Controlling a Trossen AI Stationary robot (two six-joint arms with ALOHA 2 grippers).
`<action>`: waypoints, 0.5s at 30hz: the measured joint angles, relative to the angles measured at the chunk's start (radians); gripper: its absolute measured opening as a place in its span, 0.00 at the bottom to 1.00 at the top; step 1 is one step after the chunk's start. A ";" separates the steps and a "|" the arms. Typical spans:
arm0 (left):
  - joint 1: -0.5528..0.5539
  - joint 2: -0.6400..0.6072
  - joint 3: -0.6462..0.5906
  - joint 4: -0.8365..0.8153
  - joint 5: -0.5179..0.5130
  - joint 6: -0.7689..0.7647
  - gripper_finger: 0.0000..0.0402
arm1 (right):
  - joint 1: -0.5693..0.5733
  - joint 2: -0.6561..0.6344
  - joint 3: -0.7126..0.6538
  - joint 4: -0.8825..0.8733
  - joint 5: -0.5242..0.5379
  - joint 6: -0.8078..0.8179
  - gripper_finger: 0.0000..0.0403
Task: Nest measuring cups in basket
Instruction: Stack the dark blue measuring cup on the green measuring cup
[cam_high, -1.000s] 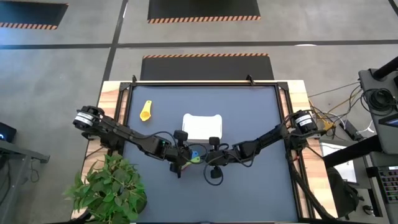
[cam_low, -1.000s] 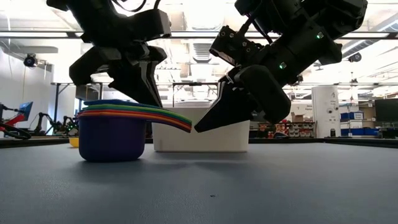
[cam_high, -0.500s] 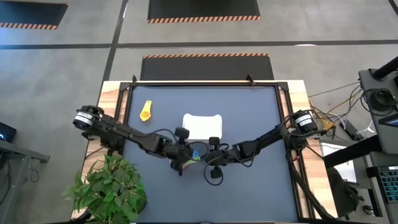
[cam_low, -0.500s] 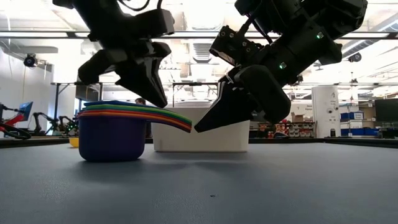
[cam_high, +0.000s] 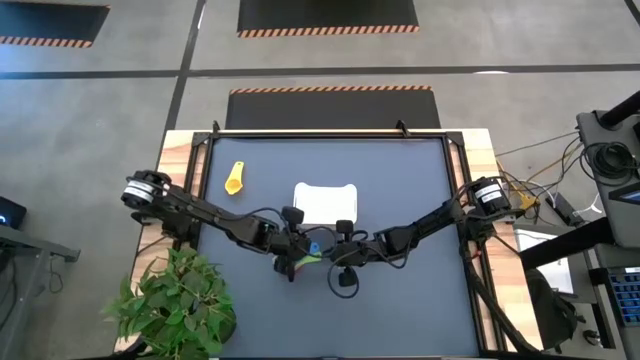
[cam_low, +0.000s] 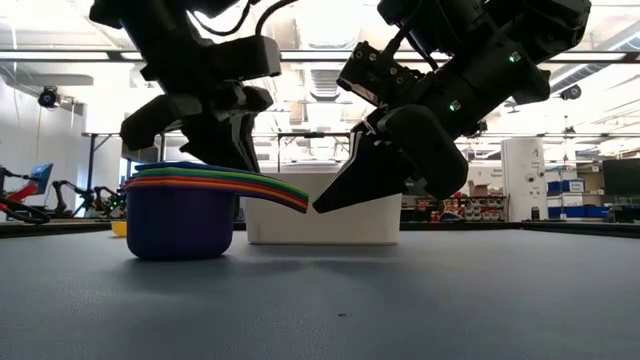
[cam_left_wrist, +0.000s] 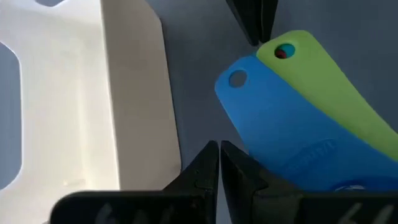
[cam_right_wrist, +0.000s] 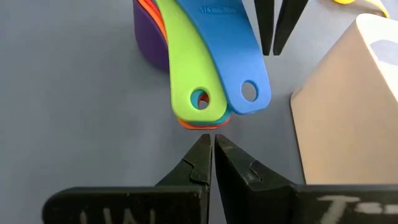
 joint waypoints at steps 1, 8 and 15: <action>0.000 0.002 0.000 0.002 0.000 -0.001 0.00 | 0.000 0.000 0.000 0.000 0.000 0.000 0.02; 0.000 0.002 0.009 0.006 0.001 0.005 0.00 | 0.000 0.000 0.000 0.000 0.000 -0.001 0.02; 0.000 0.002 0.016 0.008 0.026 0.006 0.00 | 0.000 0.000 0.000 0.000 0.000 -0.001 0.02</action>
